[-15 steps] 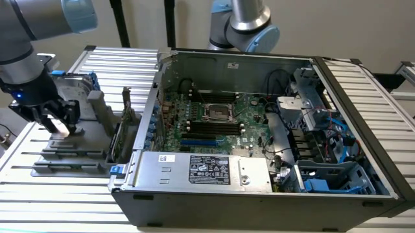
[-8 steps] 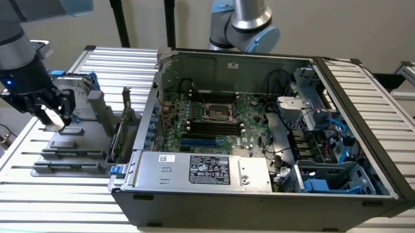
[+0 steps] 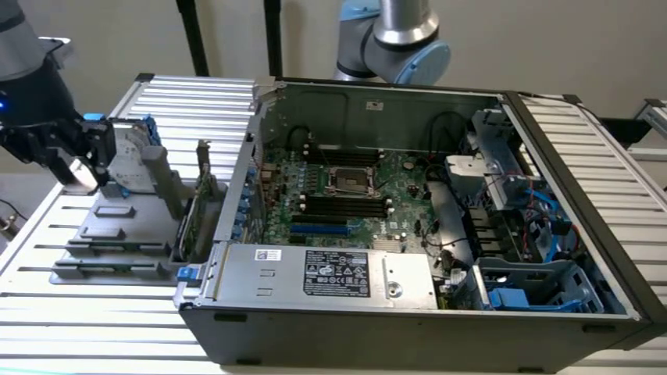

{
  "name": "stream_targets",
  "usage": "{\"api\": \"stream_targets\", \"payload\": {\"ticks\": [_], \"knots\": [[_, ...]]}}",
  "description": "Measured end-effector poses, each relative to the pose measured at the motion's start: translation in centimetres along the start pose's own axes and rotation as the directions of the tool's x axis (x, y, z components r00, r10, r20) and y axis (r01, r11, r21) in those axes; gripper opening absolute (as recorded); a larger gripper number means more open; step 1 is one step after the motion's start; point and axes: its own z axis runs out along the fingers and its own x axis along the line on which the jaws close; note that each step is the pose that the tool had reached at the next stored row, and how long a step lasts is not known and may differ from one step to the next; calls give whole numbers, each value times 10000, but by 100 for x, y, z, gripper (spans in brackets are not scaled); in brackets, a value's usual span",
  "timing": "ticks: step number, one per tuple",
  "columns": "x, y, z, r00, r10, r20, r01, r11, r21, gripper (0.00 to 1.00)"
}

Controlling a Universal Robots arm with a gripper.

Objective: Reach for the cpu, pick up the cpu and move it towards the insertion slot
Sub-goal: 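Pick up the cpu and move it towards the insertion slot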

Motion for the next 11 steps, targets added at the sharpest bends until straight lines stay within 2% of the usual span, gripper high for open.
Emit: {"api": "stream_targets", "payload": {"ticks": [5, 11], "knots": [[-130, 2, -228, 10000, -34, -12, 34, 10000, -11, 55], [-325, 4, -506, 9999, -118, -45, 117, 9999, -66, 55]]}}
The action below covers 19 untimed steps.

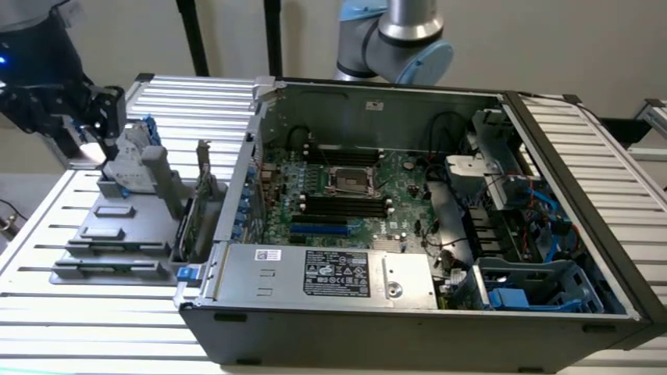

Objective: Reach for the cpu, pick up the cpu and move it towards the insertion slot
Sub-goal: 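Pick up the cpu and move it towards the insertion slot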

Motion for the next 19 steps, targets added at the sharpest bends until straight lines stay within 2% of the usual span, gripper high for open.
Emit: {"api": "stream_targets", "payload": {"ticks": [4, 11, 19], "knots": [[-142, 1, -183, 10000, -54, -42, 54, 10000, -21, 55], [-458, 0, -467, 9999, -68, -110, 68, 10000, -61, 55], [-811, 1, -567, 9999, -72, -111, 71, 9998, -163, 55]]}}
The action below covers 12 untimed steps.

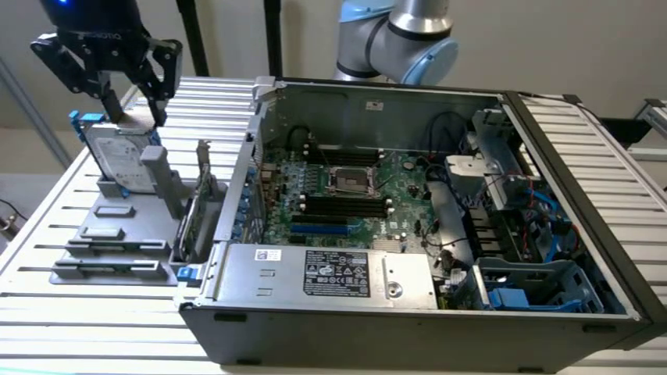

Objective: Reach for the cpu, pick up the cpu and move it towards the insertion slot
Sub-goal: 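Pick up the cpu and move it towards the insertion slot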

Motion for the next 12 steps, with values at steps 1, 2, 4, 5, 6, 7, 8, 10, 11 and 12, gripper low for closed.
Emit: {"api": "stream_targets", "payload": {"ticks": [1, 2, 4, 5, 6, 7, 8, 10, 11, 12], "knots": [[-42, 0, -8, 10000, 0, 1, 0, 10000, -13, 55], [-89, 1, -15, 10000, 0, 1, 0, 10000, -25, 55], [-179, 1, -24, 10000, 0, -2, 0, 10000, -40, 55], [-224, 1, -27, 10000, -1, -1, 1, 10000, -49, 55], [-269, 0, -30, 10000, -2, -1, 2, 10000, -58, 55], [-315, 1, -34, 10000, -1, -2, 1, 10000, -67, 55], [-360, 1, -37, 10000, -2, -1, 2, 10000, -75, 55], [-450, 0, -44, 10000, -2, -4, 2, 10000, -92, 55], [-495, 0, -48, 10000, -3, -4, 3, 9999, -102, 55], [-542, -1, -54, 10000, -2, -6, 2, 9999, -116, 55]]}}
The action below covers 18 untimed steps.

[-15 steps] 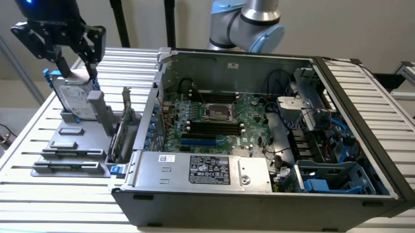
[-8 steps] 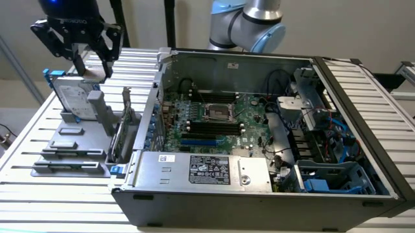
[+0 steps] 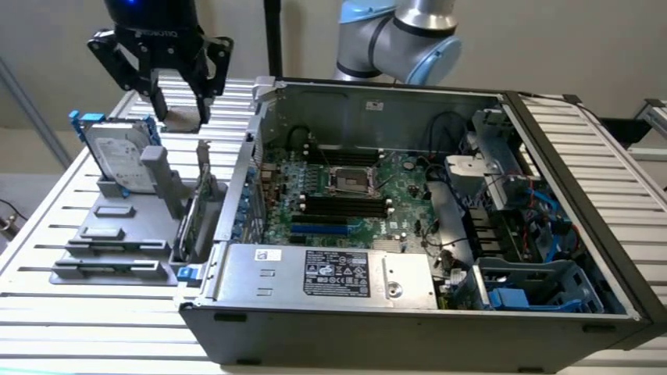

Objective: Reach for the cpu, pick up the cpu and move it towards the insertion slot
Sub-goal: 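Pick up the cpu and move it towards the insertion slot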

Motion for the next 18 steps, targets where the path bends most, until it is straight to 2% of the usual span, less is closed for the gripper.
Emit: {"api": "stream_targets", "payload": {"ticks": [8, 12, 18], "knots": [[-362, -6, -91, 10000, -6, 0, 6, 9998, -191, 55], [-541, -8, -144, 10000, -8, -3, 8, 9997, -253, 55], [-811, -7, -162, 10000, -11, 1, 11, 9992, -394, 55]]}}
